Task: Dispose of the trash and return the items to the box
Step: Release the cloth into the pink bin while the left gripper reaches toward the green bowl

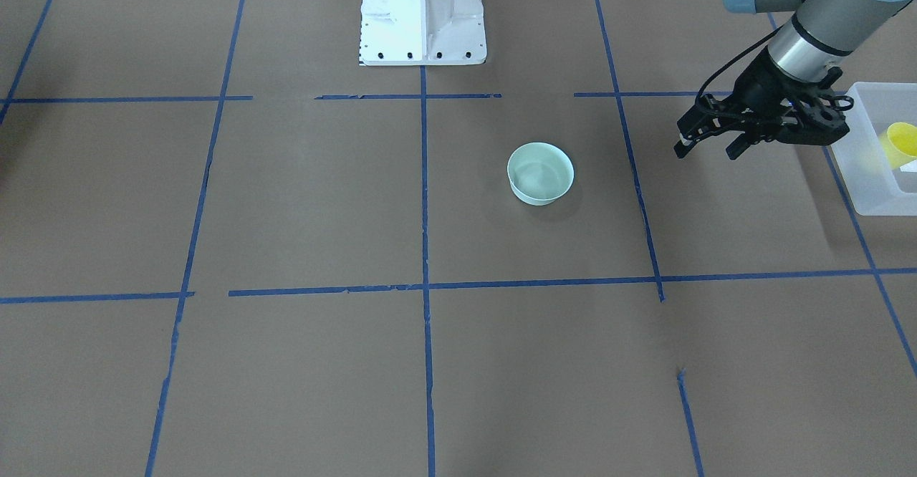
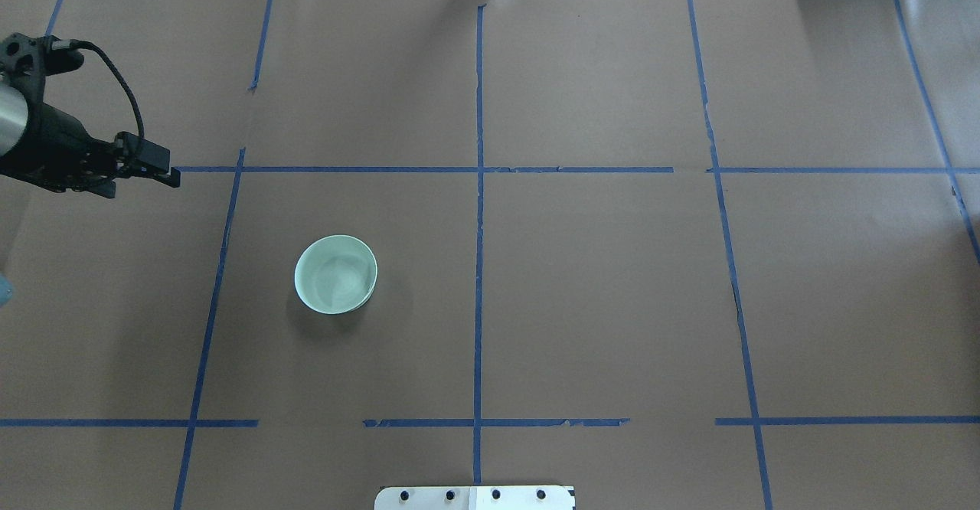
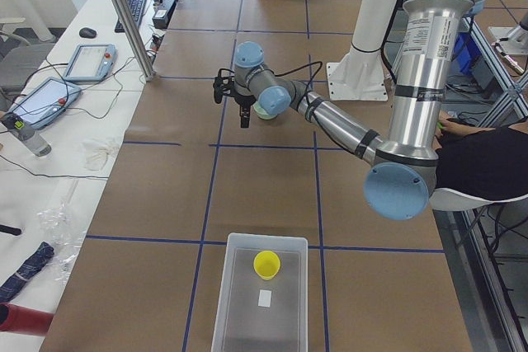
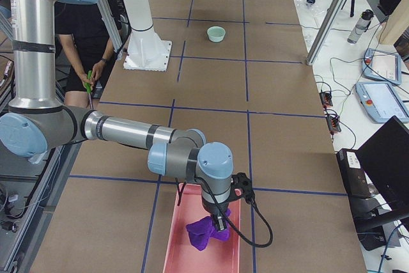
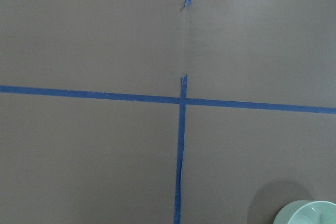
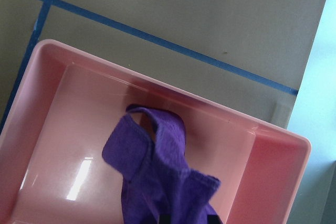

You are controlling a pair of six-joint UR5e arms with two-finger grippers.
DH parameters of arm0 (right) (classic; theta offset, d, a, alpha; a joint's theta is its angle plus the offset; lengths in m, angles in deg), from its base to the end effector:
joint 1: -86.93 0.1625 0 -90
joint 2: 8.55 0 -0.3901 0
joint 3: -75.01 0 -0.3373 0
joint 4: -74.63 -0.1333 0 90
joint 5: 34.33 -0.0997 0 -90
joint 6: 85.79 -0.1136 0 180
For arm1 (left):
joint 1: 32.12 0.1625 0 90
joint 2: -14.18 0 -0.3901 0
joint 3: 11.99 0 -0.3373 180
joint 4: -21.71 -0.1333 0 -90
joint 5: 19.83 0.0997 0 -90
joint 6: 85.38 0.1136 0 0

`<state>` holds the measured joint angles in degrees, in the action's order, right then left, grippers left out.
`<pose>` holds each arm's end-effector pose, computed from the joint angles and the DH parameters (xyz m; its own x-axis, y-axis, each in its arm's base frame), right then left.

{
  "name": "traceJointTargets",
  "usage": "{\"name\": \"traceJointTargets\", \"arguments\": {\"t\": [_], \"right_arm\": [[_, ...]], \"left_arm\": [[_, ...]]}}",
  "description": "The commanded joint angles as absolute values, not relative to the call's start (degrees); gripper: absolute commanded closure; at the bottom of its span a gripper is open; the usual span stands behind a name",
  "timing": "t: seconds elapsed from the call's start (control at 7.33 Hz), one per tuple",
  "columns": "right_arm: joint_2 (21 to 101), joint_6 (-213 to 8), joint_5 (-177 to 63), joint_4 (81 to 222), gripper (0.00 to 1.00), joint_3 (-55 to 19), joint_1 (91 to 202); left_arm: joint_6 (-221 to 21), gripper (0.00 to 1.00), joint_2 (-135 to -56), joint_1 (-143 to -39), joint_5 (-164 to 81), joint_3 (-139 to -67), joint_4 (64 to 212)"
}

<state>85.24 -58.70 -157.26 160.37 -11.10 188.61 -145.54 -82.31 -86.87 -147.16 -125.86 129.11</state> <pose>0.1515 -0.3795 0.6979 0.8180 -0.2656 0.5103 0.1914 0.9621 0.1940 0.2181 -0.4202 0.3665 0.5307 -0.0654 -0.8450 0.1455 0.9893 0.0148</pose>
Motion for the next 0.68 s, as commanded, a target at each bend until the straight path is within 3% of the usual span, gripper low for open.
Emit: {"name": "traceJointTargets", "arguments": {"t": [0.0,0.55], "right_arm": [[84.96,-67.29,-164.10,159.09,0.00,-10.76,188.62],[85.14,-79.42,-166.25,159.36,0.00,-18.65,183.81]], "left_arm": [[-151.01,0.00,-84.34,-81.98,-145.79,-125.81,129.99],[-162.42,0.01,-91.17,-70.57,-136.49,-121.70,129.99]]}}
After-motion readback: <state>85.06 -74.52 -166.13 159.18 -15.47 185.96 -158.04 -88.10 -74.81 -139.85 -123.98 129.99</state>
